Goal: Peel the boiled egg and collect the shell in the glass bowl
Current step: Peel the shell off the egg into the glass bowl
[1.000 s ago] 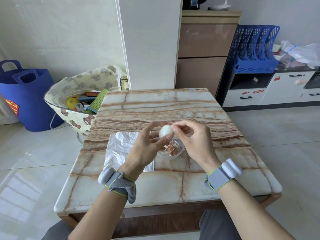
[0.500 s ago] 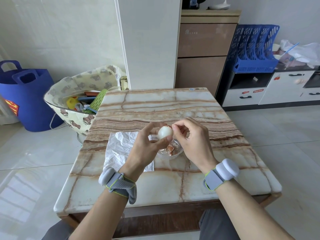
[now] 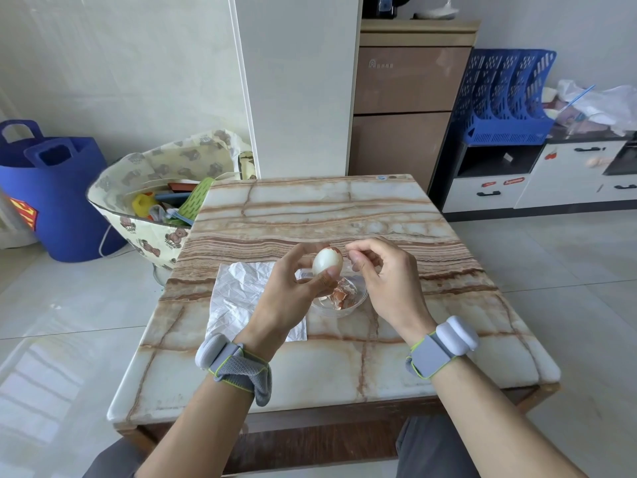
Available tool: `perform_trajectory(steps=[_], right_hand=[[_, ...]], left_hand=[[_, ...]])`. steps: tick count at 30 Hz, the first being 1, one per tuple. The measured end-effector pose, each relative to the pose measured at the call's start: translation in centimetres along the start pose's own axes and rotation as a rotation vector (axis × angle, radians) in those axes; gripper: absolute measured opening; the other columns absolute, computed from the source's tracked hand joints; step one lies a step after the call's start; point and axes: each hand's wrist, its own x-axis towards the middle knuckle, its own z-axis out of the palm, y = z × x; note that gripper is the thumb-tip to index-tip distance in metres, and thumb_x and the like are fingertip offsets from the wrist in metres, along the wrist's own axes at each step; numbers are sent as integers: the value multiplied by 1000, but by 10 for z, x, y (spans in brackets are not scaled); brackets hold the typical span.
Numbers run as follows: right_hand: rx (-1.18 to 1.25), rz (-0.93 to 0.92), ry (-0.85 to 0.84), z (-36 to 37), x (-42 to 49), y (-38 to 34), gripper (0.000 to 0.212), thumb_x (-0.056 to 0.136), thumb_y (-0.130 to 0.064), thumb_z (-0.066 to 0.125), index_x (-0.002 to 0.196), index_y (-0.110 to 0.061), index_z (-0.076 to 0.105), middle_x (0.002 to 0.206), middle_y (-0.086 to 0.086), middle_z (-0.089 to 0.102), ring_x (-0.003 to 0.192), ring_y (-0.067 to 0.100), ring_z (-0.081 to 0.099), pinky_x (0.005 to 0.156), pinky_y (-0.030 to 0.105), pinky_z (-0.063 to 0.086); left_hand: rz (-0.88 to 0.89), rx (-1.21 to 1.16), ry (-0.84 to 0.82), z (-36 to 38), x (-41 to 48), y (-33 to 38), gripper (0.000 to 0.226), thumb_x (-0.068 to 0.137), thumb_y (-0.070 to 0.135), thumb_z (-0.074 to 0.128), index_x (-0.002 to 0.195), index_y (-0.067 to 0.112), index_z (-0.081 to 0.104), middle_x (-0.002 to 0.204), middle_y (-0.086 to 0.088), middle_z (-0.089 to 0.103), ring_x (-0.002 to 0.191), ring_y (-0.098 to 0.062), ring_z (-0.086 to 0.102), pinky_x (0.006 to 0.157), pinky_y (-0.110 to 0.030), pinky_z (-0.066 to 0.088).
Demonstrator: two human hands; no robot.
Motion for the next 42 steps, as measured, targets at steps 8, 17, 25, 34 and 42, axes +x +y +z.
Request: perform_trajectory(steps=[8, 17, 25, 34, 42], right_hand=[[52, 20, -35, 0, 2, -2, 15, 97, -4, 70, 103, -15, 78, 90, -9, 73, 81, 12, 72, 76, 22, 54], [95, -33, -58, 1, 1, -7, 8, 94, -14, 77, 101, -13, 80, 93, -6, 76, 85, 8, 70, 78, 19, 53], [-11, -136, -5, 0, 2, -9, 6, 97, -11, 73, 97, -10, 79, 88, -3, 71, 80, 8, 65, 74, 21, 51], [-155, -257, 36, 1, 1, -9, 6, 96, -6, 71, 92, -8, 75, 83, -1, 66, 72, 14, 60, 69, 24, 48], [-56, -126, 21, 1, 2, -8, 7, 98, -9, 68, 91, -9, 71, 84, -2, 71, 74, 16, 63, 70, 32, 52]], left_hand=[[-13, -46, 5, -2, 2, -2, 33, 95, 10, 71, 127, 8, 64, 112, -24, 68, 85, -30, 75, 85, -32, 63], [-1, -77, -14, -4, 3, -6, 24, 98, 14, 67, 121, 15, 62, 107, -24, 71, 82, -27, 76, 83, -36, 64], [0, -56, -46, -4, 5, -5, 31, 94, 19, 73, 122, 12, 63, 93, -10, 77, 83, -28, 75, 83, -37, 63], [6, -60, -15, -1, 6, -7, 40, 83, 17, 84, 117, 12, 65, 88, -10, 77, 76, -25, 75, 77, -33, 63], [2, -59, -32, -1, 5, -7, 36, 88, 14, 80, 120, 11, 64, 90, -11, 77, 79, -26, 74, 80, -33, 62]])
